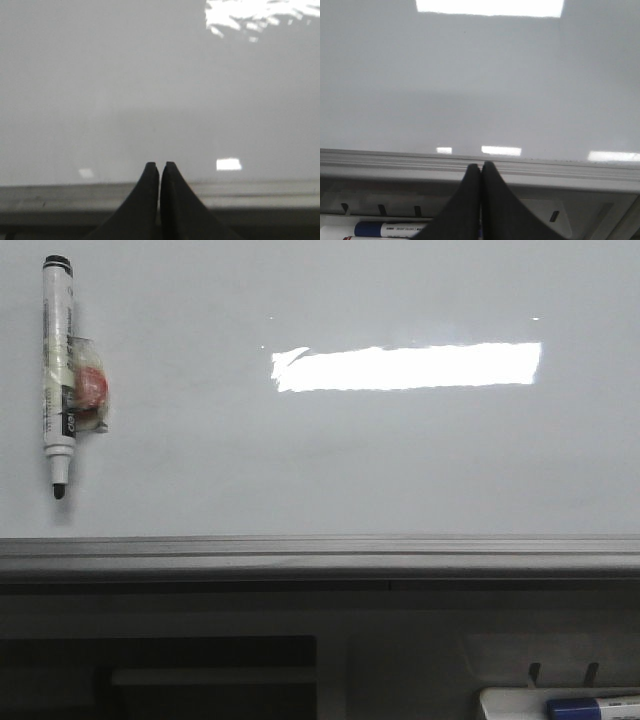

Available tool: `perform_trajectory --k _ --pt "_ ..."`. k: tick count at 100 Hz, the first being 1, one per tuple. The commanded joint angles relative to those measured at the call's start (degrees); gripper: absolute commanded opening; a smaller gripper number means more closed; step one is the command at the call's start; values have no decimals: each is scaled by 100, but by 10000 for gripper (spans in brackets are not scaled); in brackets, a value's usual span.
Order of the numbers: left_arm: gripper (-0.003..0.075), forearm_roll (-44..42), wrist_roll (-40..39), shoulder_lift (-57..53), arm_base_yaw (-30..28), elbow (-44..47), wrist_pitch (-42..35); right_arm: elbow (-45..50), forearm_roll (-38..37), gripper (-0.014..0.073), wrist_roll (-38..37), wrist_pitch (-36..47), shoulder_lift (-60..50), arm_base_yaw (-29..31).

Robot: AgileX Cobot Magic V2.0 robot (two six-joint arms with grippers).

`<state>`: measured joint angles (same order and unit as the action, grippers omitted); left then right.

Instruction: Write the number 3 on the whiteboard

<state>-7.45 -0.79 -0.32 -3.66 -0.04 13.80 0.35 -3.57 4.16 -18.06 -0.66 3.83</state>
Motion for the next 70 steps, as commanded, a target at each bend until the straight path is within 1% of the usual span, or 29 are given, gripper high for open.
perform_trajectory --k 1,8,15,35,42,56,65,70 --pt "-20 242 -64 -133 59 69 -1202 179 13 -61 -11 541 -83 39" --pt "-20 242 -64 -133 59 69 -1668 179 1 -61 -11 612 -83 39" --pt "-20 242 -64 -133 59 69 -1910 179 -31 -61 -11 791 -83 39" --pt "-21 242 -64 -133 59 69 -1986 179 -31 -61 -11 2014 -83 39" --pt "-20 242 -64 -133 59 69 -1986 179 -31 -61 5 2311 -83 39" --pt "-20 251 -77 -133 59 69 -2145 179 -31 -61 5 2302 -83 39" --pt "-20 586 -94 -133 59 69 -2472 179 -31 -61 5 2303 -83 39" --pt "-20 745 -94 -133 59 69 -2691 179 132 -61 5 2290 -83 39"
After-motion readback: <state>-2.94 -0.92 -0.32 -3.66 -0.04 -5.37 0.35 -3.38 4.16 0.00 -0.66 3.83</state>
